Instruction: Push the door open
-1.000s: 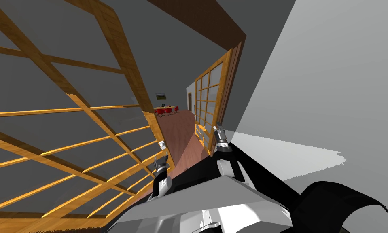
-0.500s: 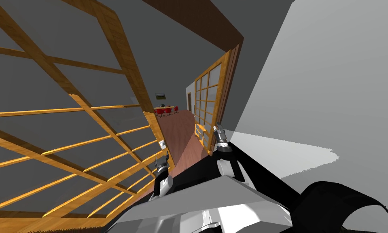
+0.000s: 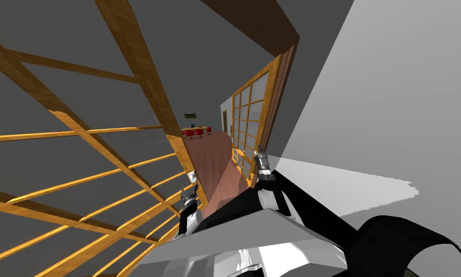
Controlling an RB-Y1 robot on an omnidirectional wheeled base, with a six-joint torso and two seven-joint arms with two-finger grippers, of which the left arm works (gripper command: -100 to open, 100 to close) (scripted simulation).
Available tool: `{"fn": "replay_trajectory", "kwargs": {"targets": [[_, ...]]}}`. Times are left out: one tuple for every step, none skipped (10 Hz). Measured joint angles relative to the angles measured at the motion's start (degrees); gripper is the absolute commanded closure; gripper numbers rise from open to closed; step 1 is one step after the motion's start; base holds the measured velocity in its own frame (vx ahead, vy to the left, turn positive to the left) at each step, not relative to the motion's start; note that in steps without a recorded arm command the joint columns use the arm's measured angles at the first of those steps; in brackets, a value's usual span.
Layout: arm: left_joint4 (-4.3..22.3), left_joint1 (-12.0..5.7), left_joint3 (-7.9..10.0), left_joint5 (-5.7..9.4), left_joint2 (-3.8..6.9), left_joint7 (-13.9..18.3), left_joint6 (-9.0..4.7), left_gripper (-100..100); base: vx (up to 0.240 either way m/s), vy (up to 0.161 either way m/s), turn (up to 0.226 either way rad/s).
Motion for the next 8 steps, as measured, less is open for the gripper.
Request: {"fn": "replay_trajectory", "kwargs": {"targets": [[0.4, -0.17, 0.07, 0.05, 0.19, 0.2, -0.12, -100, 0.178, 0.101, -0.028], [0.4, -0.2, 0.16, 0.12, 0.16, 0.3, -0.13, -100, 0.171, 0.072, -0.023], [0.5, -0.26, 0.24, 0.18, -0.04, 0.3, -0.14, -100, 0.174, 0.054, -0.015], [0.5, -0.27, 0.3, 0.23, -0.33, 0.4, -0.16, -100, 0.076, 0.024, -0.004], [0.5, -0.29, 0.31, 0.24, -0.36, 0.4, -0.16, 100, -0.011, -0.003, 0.001], [0.5, -0.3, 0.28, 0.22, -0.37, 0.4, -0.16, 100, -0.03, -0.018, -0.021], [0.6, -0.33, 0.22, 0.21, -0.42, 0.4, -0.05, 100, -0.02, -0.009, 0.003], [0.6, -0.3, 0.23, 0.21, -0.4, 0.4, 0.03, 100, -0.011, -0.004, 0.0]]}}
